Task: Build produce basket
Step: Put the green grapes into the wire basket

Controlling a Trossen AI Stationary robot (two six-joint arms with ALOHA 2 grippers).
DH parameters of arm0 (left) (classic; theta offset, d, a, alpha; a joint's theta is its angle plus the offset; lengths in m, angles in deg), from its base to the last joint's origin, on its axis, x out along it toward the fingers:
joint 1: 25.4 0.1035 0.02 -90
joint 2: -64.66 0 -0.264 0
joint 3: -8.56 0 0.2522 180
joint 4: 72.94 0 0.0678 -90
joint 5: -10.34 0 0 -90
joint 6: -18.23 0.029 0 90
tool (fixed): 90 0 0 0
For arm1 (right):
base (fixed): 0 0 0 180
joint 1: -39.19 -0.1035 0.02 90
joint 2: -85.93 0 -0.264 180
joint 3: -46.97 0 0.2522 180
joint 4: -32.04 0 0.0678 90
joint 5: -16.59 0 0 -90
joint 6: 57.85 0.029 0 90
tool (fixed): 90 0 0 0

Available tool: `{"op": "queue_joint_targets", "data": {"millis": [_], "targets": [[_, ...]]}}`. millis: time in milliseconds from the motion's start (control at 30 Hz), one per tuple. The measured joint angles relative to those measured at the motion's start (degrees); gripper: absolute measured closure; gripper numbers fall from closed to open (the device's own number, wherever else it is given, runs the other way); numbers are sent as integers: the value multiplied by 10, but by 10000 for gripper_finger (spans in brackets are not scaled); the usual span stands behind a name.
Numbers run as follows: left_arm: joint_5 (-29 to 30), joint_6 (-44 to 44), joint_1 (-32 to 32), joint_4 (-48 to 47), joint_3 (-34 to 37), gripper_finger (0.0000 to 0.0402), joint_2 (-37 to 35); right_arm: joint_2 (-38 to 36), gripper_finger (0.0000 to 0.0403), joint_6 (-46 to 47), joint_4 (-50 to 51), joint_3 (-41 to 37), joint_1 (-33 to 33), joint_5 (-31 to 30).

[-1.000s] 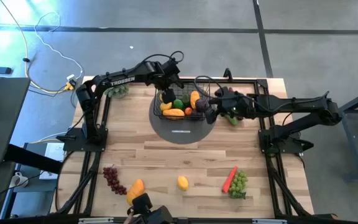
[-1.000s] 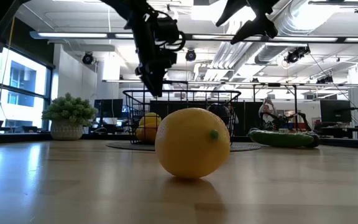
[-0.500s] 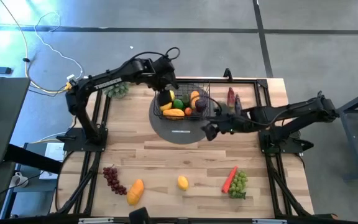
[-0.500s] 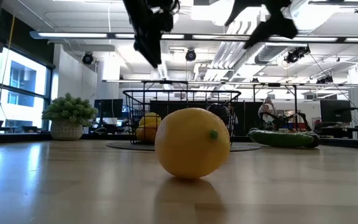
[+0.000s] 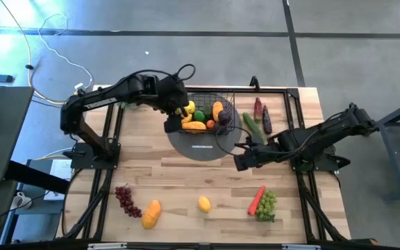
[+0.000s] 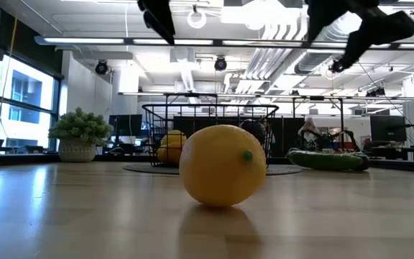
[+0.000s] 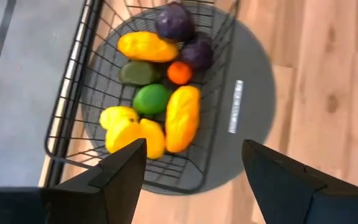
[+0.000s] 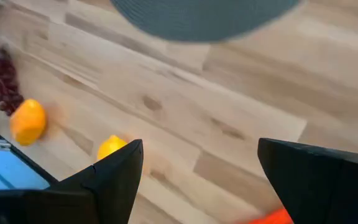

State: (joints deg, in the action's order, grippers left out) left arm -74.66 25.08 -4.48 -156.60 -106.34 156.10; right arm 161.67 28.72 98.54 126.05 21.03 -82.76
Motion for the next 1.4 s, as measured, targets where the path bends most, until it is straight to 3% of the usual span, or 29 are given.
{"op": "queue_joint_targets", "data": {"millis": [400,900,1400], "targets": [[0,-79,-83,-62,3,147,-17,17,105,166,41,-6,-84,17],[-5,-190,-168,-3,104,147,-16,65,105,302,72,-6,-204,48],[-4,-245,-219,12,105,147,-16,144,105,425,83,-6,-277,101]]}}
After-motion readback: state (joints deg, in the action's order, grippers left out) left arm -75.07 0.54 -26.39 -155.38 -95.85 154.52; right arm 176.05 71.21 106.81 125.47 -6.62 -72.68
